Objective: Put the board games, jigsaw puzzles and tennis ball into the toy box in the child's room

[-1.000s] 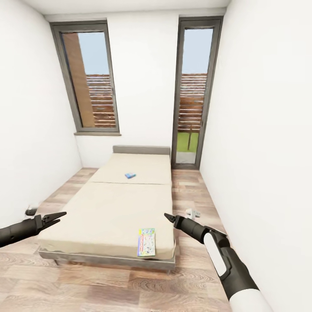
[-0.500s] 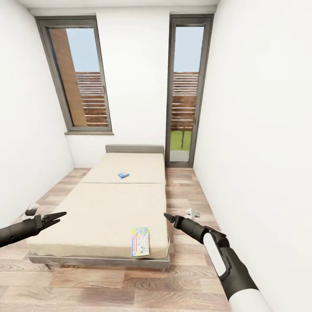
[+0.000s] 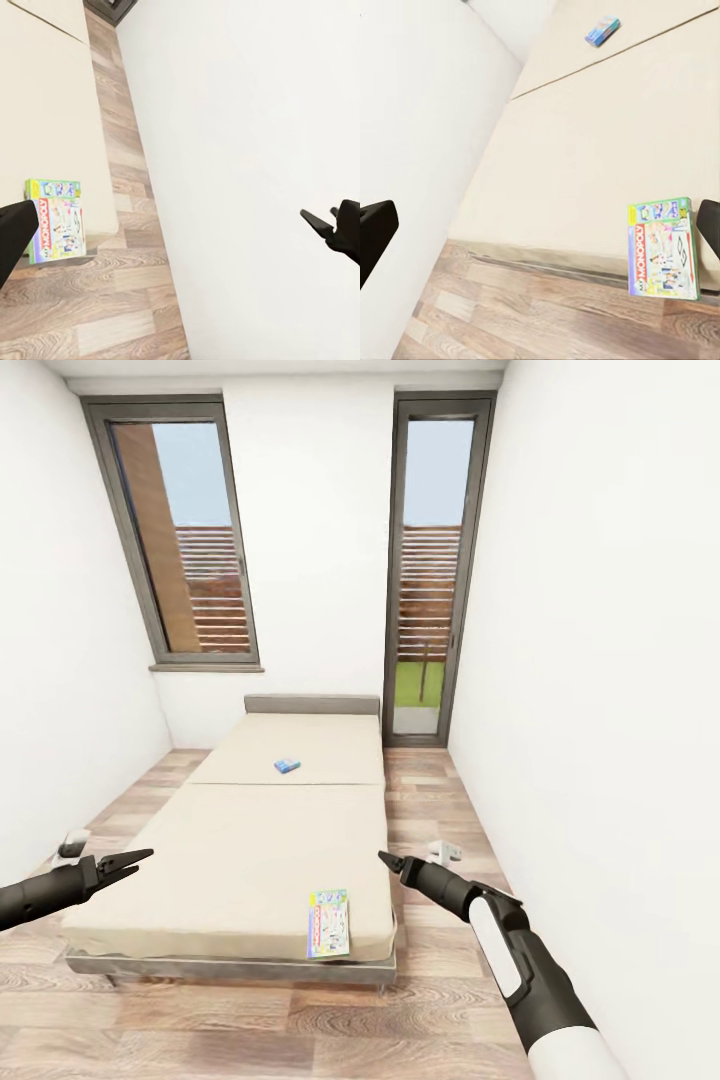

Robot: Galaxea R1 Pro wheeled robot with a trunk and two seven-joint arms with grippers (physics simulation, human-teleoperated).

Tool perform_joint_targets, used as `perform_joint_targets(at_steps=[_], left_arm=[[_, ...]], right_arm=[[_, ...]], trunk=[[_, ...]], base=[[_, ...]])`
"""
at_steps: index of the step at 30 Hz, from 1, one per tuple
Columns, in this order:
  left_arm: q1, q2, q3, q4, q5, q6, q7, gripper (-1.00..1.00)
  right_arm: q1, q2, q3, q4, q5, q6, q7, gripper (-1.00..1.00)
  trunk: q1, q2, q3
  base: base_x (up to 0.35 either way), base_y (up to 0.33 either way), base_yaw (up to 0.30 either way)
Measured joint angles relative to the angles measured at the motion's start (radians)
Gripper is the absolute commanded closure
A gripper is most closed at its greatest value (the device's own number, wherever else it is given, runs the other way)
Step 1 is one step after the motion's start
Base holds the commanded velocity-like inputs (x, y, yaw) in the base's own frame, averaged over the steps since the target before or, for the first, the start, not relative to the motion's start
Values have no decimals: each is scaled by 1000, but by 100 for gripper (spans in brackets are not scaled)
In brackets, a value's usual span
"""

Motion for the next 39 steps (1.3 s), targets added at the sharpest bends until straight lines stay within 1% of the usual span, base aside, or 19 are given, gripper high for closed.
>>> perform_joint_targets(at_steps=[8, 14, 16, 18, 19, 20, 21, 22, 24, 25, 26, 29, 30, 32, 37, 39], left_arm=[[0, -2, -3, 0, -1, -4, 2, -100], [0, -9, -14, 4, -4, -6, 12, -100], [0, -10, -22, 15, -8, -6, 32, -100], [0, -12, -30, 34, -19, -6, 71, -100], [-2, -14, -36, 53, -25, -6, 107, -100], [-3, -16, -39, 65, -27, -6, 129, -100], [-6, -28, -43, 88, -29, -6, 172, -100], [-8, -47, -46, 112, -31, -6, 220, -100], [-10, -96, -51, 148, -34, -6, 315, -100], [-11, -109, -52, 154, -34, -7, 339, -100], [-11, -135, -54, 162, -34, -10, 382, -100], [-12, -178, -55, 169, -33, -20, 436, -100], [-12, -199, -56, 172, -33, -25, 458, -100], [-12, -222, -56, 174, -32, -29, 479, -100], [-12, -248, -62, 176, -32, -35, 497, -100], [-12, -253, -70, 177, -32, -38, 501, -100]], right_arm=[[0, 0, 0, -7, -7, 0, 5, -100], [0, 1, 0, -6, -3, -2, 0, -100], [0, 2, 0, -4, 1, -2, -1, -100], [0, 2, 1, -2, 3, -2, -2, -100], [0, 2, 1, -1, 4, -2, -3, -100], [0, 2, 1, -1, 4, -3, -3, -100], [0, 2, 1, 0, 4, -2, -4, -100], [0, 2, 1, 0, 4, -2, -5, -100], [0, 1, 2, -3, 4, 0, -5, -100], [0, 1, 3, -4, 4, 2, -4, -100], [0, 1, 3, -9, 3, 8, -3, -100], [0, 1, 8, -29, 2, 22, 0, -100], [0, 1, 17, -55, -2, 38, 1, -100], [0, 1, 32, -100, -9, 68, 3, -100], [1, 2, 47, -161, -24, 108, 8, -100], [1, -1, 45, -176, -53, 117, 21, -100]], trunk=[[0, 0, 0], [0, 0, 0], [0, 0, 0], [0, 0, 0], [0, 0, 0], [0, 0, 0], [0, 0, 0], [0, 0, 0], [0, 0, 0], [0, 0, 0], [0, 0, 0], [0, 0, 0], [0, 0, 0], [0, 0, 0], [0, 0, 0], [0, 0, 0]], base=[[0, 0, 0], [0, 0, 0], [0, 0, 0], [0, 0, 0], [0, 0, 0], [0, 0, 0], [0, 0, 0], [0, 0, 0], [0, 0, 0], [0, 0, 0], [0, 0, 0], [0, 0, 0], [0, 0, 0], [0, 0, 0], [0, -15, 0], [0, -151, 0]])
